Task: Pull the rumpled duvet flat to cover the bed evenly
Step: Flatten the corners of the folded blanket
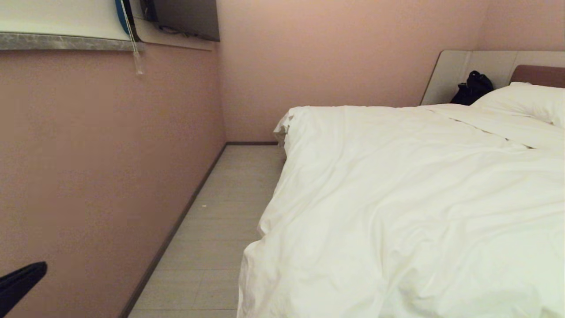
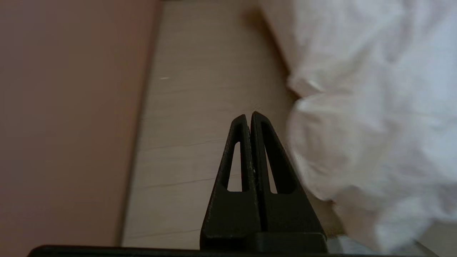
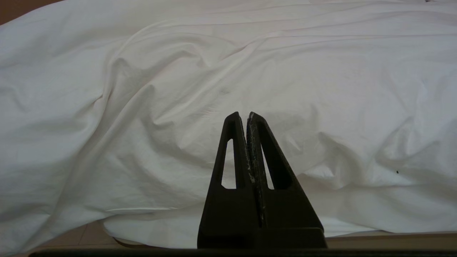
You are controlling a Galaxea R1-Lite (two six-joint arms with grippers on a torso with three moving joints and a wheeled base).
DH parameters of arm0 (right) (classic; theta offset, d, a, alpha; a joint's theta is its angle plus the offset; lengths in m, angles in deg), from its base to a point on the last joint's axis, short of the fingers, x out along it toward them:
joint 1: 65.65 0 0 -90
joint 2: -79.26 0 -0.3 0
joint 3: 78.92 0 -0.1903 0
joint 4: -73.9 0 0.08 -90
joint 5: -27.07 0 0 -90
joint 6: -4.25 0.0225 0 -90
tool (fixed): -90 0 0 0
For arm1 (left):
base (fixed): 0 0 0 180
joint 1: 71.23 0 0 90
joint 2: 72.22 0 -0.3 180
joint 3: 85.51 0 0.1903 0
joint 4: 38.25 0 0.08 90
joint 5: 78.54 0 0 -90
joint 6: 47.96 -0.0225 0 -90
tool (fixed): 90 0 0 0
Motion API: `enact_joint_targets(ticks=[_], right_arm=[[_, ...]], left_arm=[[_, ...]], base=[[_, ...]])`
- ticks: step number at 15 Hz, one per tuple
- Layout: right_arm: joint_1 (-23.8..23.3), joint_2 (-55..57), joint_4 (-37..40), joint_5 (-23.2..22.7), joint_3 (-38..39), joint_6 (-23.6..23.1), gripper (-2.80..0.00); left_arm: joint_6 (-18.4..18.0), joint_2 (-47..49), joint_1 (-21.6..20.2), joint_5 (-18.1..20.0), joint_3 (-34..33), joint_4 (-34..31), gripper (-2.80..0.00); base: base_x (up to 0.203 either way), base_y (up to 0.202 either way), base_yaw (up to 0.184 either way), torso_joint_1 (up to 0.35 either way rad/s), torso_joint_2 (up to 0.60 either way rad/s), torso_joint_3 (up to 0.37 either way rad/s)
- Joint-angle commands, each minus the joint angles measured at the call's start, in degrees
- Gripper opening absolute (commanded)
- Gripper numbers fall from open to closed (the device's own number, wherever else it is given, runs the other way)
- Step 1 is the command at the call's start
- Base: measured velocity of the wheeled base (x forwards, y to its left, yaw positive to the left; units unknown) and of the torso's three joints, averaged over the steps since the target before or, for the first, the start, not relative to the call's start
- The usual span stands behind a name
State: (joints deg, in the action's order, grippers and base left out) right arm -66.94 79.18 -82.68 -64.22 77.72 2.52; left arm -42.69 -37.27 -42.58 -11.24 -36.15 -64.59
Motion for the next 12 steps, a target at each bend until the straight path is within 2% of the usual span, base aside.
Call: enact_joint_targets(ticks=[1, 7, 9, 11, 12], right_arm=[[-0.01, 0.07, -0.05, -0.03, 0.00, -0.11, -2.80], [0.05, 0.07, -0.05, -0.03, 0.00, -0.11, -2.80], [0.02, 0.07, 0.00, -0.03, 0.00, -0.11, -2.80], [-0.03, 0.07, -0.05, -0.03, 0.00, -0.11, -2.80], [0.06, 0.07, -0.05, -0.03, 0.00, -0.11, -2.80]], left_arm=[[-0.16, -3.36, -3.55, -1.91, 0.20, 0.02, -2.80], [-4.57, -16.04, -20.48, -3.33, -2.27, -0.46, -2.80], [-9.48, -20.85, -25.65, -3.07, -6.14, -0.18, -2.80], [-13.72, -24.17, -28.46, -3.37, -10.22, 0.43, -2.80], [-13.64, -25.10, -28.62, -3.45, -10.89, 0.57, -2.80]], base=[[0.000, 0.000, 0.000, 0.000, 0.00, 0.000], [0.000, 0.000, 0.000, 0.000, 0.00, 0.000], [0.000, 0.000, 0.000, 0.000, 0.00, 0.000], [0.000, 0.000, 0.000, 0.000, 0.00, 0.000], [0.000, 0.000, 0.000, 0.000, 0.00, 0.000]])
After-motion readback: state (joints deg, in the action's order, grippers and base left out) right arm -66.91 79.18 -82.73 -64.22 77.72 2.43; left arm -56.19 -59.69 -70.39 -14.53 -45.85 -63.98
